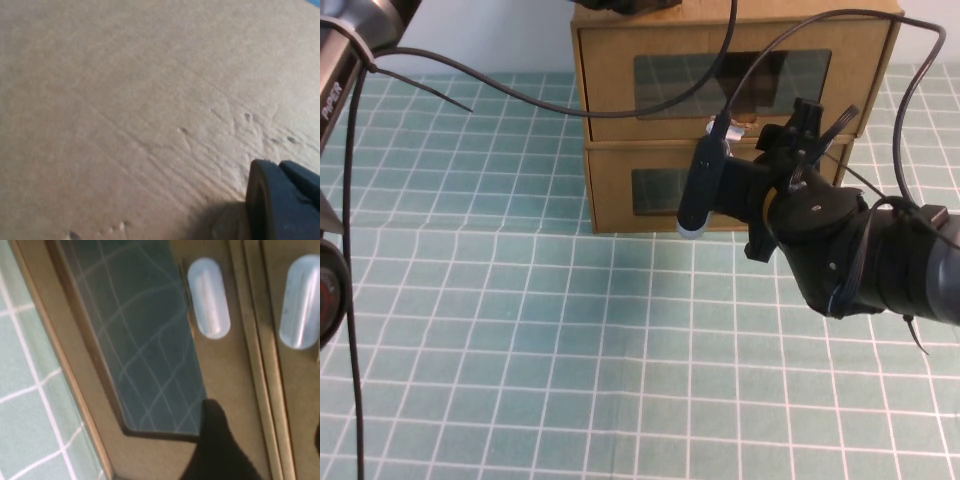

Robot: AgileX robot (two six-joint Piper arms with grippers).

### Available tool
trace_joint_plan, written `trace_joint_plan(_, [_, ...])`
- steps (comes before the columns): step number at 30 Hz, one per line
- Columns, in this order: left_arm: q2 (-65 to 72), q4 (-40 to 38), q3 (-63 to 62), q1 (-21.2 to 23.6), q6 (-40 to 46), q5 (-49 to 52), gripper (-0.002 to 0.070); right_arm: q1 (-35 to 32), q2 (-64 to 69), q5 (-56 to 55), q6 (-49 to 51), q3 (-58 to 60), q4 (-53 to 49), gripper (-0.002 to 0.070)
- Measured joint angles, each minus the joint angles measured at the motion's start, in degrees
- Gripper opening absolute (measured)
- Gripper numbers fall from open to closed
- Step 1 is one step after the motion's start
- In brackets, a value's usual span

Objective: Open the shoe box
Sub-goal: 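Pull the top drawer of the cardboard box fully open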

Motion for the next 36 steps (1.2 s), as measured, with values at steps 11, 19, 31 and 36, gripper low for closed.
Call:
trace_joint_plan(11, [0.00, -0.13, 0.00, 0.00, 0.00, 0.09, -0.0005, 0.00, 0.13, -1.24, 0.00, -3.46, 0.00, 0.0375])
trace_joint_plan(19, [0.00, -0.13, 0.00, 0.00, 0.00, 0.11, -0.0005, 0.00, 3.47, -3.01, 0.00, -6.25, -0.12, 0.0375])
trace_joint_plan(31, [0.00, -0.15, 0.00, 0.23, 0.00, 0.11, -0.0005, 0.66, 9.86, 1.67, 0.00, -13.25, 0.45, 0.0319])
trace_joint_plan(36, [0.00, -0.15, 0.00, 0.35, 0.00, 0.11, -0.0005, 0.88, 10.33, 2.47, 0.00, -13.87, 0.71, 0.0305])
